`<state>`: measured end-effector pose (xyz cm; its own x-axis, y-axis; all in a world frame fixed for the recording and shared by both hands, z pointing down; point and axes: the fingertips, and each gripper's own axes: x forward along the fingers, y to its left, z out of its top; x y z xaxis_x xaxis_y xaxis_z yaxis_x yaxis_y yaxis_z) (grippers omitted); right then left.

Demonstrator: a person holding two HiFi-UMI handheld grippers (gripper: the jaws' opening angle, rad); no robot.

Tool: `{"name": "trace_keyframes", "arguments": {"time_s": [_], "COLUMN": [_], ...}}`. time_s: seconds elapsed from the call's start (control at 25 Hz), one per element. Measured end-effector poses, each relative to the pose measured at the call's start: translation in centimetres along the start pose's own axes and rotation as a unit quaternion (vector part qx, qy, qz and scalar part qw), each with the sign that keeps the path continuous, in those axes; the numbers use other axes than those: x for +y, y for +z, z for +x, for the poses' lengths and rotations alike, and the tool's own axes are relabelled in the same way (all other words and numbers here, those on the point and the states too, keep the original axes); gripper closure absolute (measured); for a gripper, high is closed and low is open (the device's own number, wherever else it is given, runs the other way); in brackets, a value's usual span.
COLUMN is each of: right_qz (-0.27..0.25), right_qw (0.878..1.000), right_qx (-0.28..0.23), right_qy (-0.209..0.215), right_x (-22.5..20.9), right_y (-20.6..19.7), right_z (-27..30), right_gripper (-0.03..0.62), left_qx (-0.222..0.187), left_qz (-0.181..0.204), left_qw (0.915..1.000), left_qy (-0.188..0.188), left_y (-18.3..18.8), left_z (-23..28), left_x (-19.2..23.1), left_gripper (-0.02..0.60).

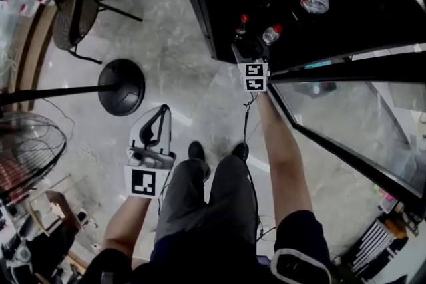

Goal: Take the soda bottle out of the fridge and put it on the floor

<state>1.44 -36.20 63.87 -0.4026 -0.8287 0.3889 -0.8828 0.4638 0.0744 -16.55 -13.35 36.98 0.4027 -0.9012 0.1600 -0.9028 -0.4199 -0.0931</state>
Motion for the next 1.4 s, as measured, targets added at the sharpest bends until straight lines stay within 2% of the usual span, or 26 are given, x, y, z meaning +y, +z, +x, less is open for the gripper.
{"name": "trace_keyframes", "arguments": {"time_s": [0.48, 0.68, 0.88, 1.04, 1.4], "right_qz": [-0.009, 0.004, 0.029, 0.055, 0.037], "right_qw": [1.0, 0.999, 0.999, 0.997, 0.998], "right_qx": [-0.018, -0.015, -0.013, -0.015, -0.019], "right_qy": [-0.024, -0.043, -0.038, -0.044, -0.037], "right_x": [-1.2, -3.0, -3.4, -4.0, -3.4], "right_y": [-4.3, -6.3, -7.8, -8.5, -9.6], "right_z": [5.1, 7.4, 9.8, 11.1, 13.3], "right_gripper": [0.247, 0.241, 0.241, 0.241, 0.241], "left_qx": [-0.019, -0.023, -0.014, -0.012, -0.006], "left_qz": [-0.025, -0.03, -0.028, -0.027, -0.015], "left_qw": [0.999, 0.9985, 0.9986, 0.9987, 0.999], "left_qy": [-0.031, -0.039, -0.042, -0.041, -0.042], "left_y": [-7.5, -9.9, -12.2, -13.5, -15.5], "left_z": [5.7, 7.0, 7.4, 7.5, 7.7], "left_x": [-1.9, -2.7, -2.8, -2.5, -2.3], "left_gripper": [0.557, 0.557, 0.557, 0.557, 0.557]}}
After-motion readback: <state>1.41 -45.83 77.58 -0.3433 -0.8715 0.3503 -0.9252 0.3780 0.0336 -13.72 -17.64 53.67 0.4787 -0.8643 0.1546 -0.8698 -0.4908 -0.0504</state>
